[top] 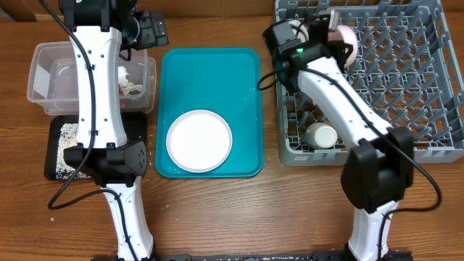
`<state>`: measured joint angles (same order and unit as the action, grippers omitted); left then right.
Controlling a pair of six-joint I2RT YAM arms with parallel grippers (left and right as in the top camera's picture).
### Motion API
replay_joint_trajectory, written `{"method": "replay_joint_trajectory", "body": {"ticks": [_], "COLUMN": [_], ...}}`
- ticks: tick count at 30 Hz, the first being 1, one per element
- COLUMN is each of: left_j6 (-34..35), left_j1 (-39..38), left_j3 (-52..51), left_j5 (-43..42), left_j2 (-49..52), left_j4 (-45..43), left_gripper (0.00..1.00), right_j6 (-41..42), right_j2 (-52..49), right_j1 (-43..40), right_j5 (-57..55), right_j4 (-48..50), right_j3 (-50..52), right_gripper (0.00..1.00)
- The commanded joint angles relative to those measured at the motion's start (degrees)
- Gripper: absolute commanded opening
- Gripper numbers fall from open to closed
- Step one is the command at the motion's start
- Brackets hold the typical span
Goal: Sort waste into correct bins and load items into the dishwasher
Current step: 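Carry the pink bowl right and set it in the dish rack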
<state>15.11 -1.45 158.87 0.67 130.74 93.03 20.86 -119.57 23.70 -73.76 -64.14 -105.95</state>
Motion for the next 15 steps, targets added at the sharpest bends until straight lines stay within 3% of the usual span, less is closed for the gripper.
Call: {"method": "replay_joint_trajectory", "body": {"ticks": [1, 15], "left_j6": [0.3, 0.3], "left_j1": [0.3, 0.3], "left_j3": [-0.2, -0.2], "left_j5": [-0.5, -0.5], "left_j2": [-0.5, -0.5], "left_j4": [-0.1, -0.1], "left_gripper": [1.00, 1.00], "right_j6": [-1.8, -1.6], "right_j2": [-1.9, -4.4], "right_j1": [1.1, 3.3], "right_j5": [-2.4, 0.6], "right_j4": [-0.7, -3.0], "right_j3": [-0.1, 1.8], "right_gripper": [0.04, 0.04]}}
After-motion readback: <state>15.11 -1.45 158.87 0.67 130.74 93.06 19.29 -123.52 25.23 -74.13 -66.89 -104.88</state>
